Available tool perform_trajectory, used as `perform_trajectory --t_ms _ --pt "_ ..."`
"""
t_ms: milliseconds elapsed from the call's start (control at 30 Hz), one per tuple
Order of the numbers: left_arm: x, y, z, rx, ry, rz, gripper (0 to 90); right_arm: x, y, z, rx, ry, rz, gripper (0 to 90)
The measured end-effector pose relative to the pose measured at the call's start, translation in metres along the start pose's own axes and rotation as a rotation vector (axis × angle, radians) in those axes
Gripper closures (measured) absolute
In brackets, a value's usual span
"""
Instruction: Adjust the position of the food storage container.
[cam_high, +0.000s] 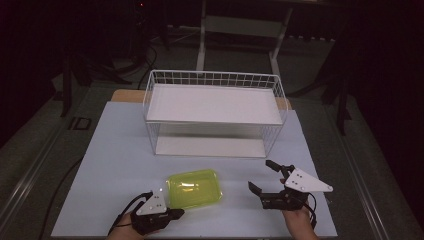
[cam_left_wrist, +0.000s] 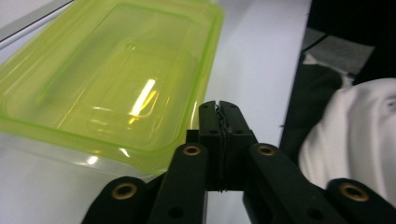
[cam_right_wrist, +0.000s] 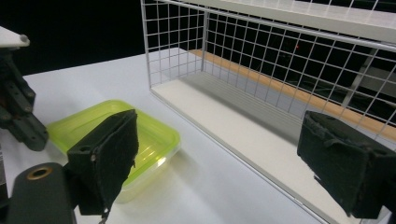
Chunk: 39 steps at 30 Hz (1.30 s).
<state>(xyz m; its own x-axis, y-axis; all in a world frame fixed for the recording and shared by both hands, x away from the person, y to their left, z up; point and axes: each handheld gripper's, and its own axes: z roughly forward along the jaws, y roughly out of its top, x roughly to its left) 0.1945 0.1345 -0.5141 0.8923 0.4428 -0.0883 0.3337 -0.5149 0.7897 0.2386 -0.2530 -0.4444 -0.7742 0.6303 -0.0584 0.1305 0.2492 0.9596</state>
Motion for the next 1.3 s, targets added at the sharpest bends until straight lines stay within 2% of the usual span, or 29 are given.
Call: perform_trajectory --t_ms 133,200,233,333,400,467,567,600,633,700,767,800,867,933,967,1033,1067,1167,1300 --pt "0.004 0.001 0.0 -0.005 0.05 -0.005 89.8 0.0 0.0 0.0 0.0 0.005 0.0 12.5" --pt "0.008 0.001 0.0 -0.007 0.046 -0.022 89.8 -0.001 0.0 0.0 0.001 0.006 -0.001 12.5" --pt "0.008 0.001 0.0 -0.008 0.06 -0.014 89.8 -0.001 0.0 0.0 0.002 0.007 -0.001 12.5" --pt "0.01 0.002 0.001 -0.011 0.05 -0.01 89.8 -0.001 0.0 0.0 0.003 0.009 -0.002 12.5" --pt "0.01 0.002 0.001 -0.036 0.017 -0.019 89.8 -0.001 0.0 0.0 0.002 0.009 0.0 12.5" --pt "0.007 0.004 -0.001 -0.044 0.013 0.007 89.8 0.0 0.0 0.0 0.003 0.009 0.002 12.5" --pt "0.007 0.006 -0.009 -0.065 0.041 0.034 89.9 0.0 0.0 -0.001 0.006 0.01 0.003 12.5" --pt "0.009 0.006 -0.012 -0.073 0.071 0.04 89.9 0.0 0.0 0.0 0.004 0.011 0.004 12.5" --pt "0.014 0.006 -0.017 -0.093 0.08 0.043 89.9 0.0 0.0 0.0 0.005 0.012 0.004 12.5" --pt "0.024 0.005 -0.025 -0.107 0.129 0.051 90.0 0.0 0.0 0.0 0.005 0.013 0.004 12.4" --pt "0.038 0.002 -0.032 -0.131 0.164 0.034 90.0 0.0 0.0 0.0 0.004 0.013 0.004 12.5" --pt "0.046 0.001 -0.035 -0.131 0.176 0.017 90.0 0.0 0.0 0.0 0.004 0.013 0.004 12.5" --pt "0.057 -0.004 -0.037 -0.129 0.202 0.012 90.0 0.0 0.0 0.0 0.002 0.013 0.003 12.5" --pt "0.068 -0.01 -0.035 -0.116 0.206 0.005 90.0 0.0 0.0 0.0 0.003 0.013 0.001 12.5" --pt "0.072 -0.012 -0.034 -0.107 0.198 -0.013 90.0 0.0 0.0 0.0 0.005 0.014 0.001 12.5" --pt "0.075 -0.017 -0.03 -0.101 0.192 -0.03 90.0 0.0 0.0 0.0 0.007 0.015 0.001 12.5" --pt "0.076 -0.019 -0.027 -0.104 0.173 -0.035 90.0 0.0 0.0 0.0 0.008 0.015 0.001 12.5" --pt "0.074 -0.021 -0.019 -0.088 0.166 -0.002 90.0 0.0 -0.001 0.001 0.009 0.017 0.004 12.5" --pt "0.072 -0.018 -0.014 -0.097 0.161 -0.003 90.0 0.0 -0.001 0.002 0.01 0.02 0.003 12.5"
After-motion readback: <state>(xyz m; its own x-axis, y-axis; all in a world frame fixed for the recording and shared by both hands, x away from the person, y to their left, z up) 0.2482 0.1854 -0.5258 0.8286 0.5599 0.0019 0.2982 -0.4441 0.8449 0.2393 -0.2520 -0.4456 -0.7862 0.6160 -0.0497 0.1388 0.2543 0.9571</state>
